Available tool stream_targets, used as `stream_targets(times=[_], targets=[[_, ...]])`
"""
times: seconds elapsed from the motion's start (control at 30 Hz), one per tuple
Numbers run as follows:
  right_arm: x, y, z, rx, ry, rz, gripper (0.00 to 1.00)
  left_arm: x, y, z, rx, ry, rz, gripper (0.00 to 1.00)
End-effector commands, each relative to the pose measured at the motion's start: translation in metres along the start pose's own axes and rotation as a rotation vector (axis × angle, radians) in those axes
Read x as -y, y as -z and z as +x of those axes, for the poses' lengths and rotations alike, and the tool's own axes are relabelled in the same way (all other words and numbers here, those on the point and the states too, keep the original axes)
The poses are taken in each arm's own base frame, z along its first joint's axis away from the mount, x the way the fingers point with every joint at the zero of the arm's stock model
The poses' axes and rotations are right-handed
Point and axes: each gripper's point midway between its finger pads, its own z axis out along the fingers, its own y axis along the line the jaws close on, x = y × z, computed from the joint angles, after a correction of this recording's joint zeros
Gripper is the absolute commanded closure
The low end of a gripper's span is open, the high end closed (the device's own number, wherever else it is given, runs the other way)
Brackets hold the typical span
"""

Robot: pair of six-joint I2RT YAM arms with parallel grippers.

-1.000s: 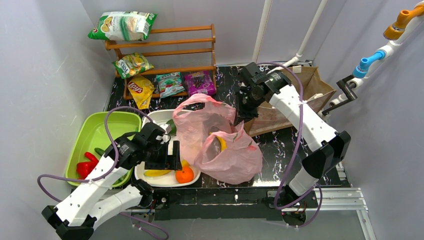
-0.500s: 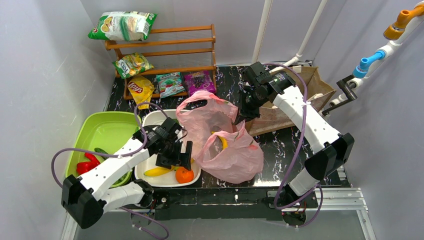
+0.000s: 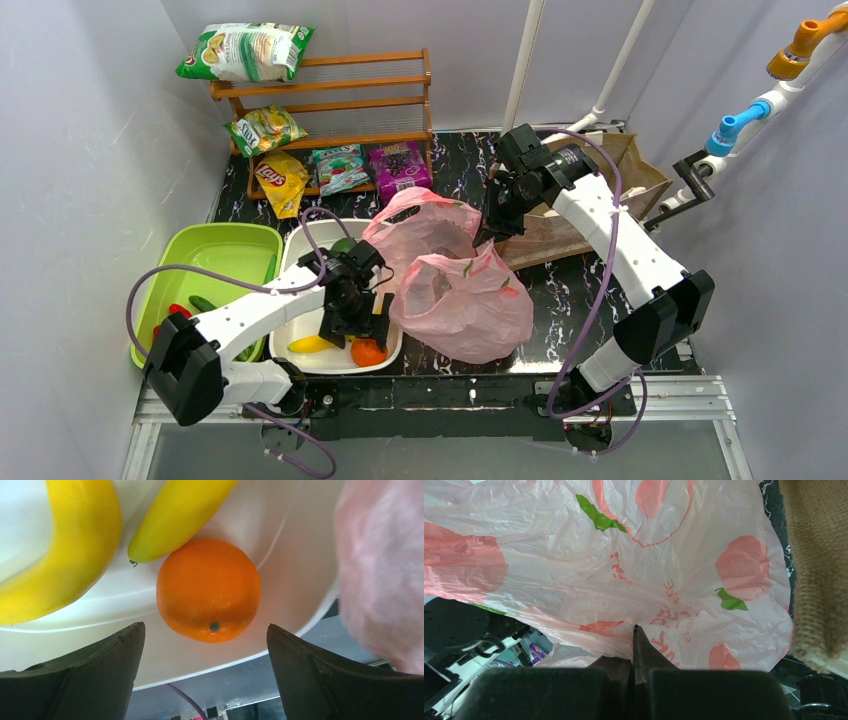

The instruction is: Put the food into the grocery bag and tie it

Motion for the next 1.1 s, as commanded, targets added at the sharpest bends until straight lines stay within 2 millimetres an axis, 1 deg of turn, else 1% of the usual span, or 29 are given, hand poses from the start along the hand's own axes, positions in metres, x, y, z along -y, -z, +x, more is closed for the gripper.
stream_targets(times=[0.0,0.17,0.2,0.27,0.3,0.37,0.4,0.5,0.53,0.57,0.63,0.67,0.77,0.8,0.83,0.93,1.07], targets=[[-0.005,0.008,-0.003,0.029,0.002,-0.043,0.99,-0.009,-0.008,0.014,-0.086,0.007,-0.095,0.10],[-0.003,0.008,-0.003,0.025,0.002,-0.038,0.99,-0.010,-0.018,0.019,-0.134,-0.011,-0.148,0.11],[-0.002,0.008,-0.003,0.024,0.001,-0.036,0.99,-0.010,-0.018,0.019,-0.135,-0.012,-0.150,0.12],[0.001,0.009,-0.003,0.026,-0.002,-0.032,0.99,-0.012,-0.019,0.019,-0.135,-0.012,-0.156,0.18],[0.001,0.010,-0.003,0.029,-0.003,-0.032,0.99,-0.012,-0.019,0.019,-0.134,-0.012,-0.157,0.24],[0.003,0.010,-0.003,0.031,-0.008,-0.033,0.99,-0.011,-0.020,0.019,-0.138,-0.013,-0.152,0.38],[0.004,0.010,-0.003,0.031,-0.010,-0.034,0.99,-0.010,-0.020,0.019,-0.141,-0.015,-0.150,0.49],[0.006,0.010,-0.002,0.029,-0.013,-0.034,0.99,-0.011,-0.020,0.018,-0.139,-0.018,-0.153,0.70],[0.006,0.010,-0.002,0.032,-0.015,-0.033,0.99,-0.011,-0.018,0.017,-0.133,-0.016,-0.156,0.76],[0.006,0.011,-0.002,0.034,-0.014,-0.035,0.99,-0.012,-0.016,0.017,-0.124,-0.017,-0.161,0.78],[0.007,0.011,-0.002,0.036,-0.017,-0.033,0.99,-0.014,-0.011,0.015,-0.098,-0.019,-0.164,0.79],[0.008,0.010,-0.002,0.037,-0.019,-0.033,0.99,-0.014,-0.009,0.013,-0.082,-0.018,-0.166,0.81],[0.008,0.011,-0.002,0.046,-0.020,-0.038,0.99,-0.019,0.004,0.011,-0.039,-0.013,-0.189,0.92],[0.008,0.012,-0.003,0.052,-0.018,-0.040,0.99,-0.021,0.009,0.011,-0.024,-0.010,-0.196,0.98],[0.007,0.013,-0.004,0.056,-0.015,-0.041,0.99,-0.023,0.015,0.010,-0.005,-0.005,-0.208,1.00],[0.003,0.015,-0.010,0.073,-0.001,-0.049,0.99,-0.029,0.035,0.008,0.052,0.009,-0.236,1.00],[-0.003,0.016,-0.017,0.078,0.014,-0.061,0.99,-0.031,0.067,0.005,0.106,0.022,-0.250,1.00]])
